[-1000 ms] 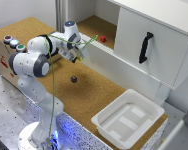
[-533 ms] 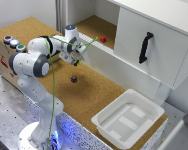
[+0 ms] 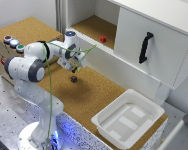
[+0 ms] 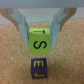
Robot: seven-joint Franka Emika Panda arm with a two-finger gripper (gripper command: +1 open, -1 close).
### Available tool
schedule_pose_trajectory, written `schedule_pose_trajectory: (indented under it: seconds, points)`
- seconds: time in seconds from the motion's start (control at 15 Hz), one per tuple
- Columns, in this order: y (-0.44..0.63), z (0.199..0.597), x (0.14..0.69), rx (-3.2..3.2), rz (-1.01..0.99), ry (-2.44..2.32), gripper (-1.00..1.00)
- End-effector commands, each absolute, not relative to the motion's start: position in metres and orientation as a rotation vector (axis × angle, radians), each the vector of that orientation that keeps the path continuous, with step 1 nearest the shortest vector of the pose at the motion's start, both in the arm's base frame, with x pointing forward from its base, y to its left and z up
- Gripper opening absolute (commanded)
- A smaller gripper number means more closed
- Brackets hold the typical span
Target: Put the grasped yellow block on top of the purple block
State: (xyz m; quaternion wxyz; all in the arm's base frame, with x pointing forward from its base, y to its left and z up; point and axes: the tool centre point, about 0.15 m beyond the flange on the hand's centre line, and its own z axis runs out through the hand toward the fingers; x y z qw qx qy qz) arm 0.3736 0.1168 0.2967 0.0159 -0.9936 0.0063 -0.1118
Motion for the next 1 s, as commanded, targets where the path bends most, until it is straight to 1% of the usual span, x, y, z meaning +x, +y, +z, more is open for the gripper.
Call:
schedule_pose_trajectory:
  seconds: [0.0, 0.4, 0.93]
  points:
    - [0.118, 0.283, 0.342, -3.035, -0.397, -0.070, -1.00]
    - [0.130, 0.258, 0.341, -3.035, -0.363, -0.073, -1.00]
    - [0.129, 0.252, 0.366, -3.060, -0.374, -0.068, -1.00]
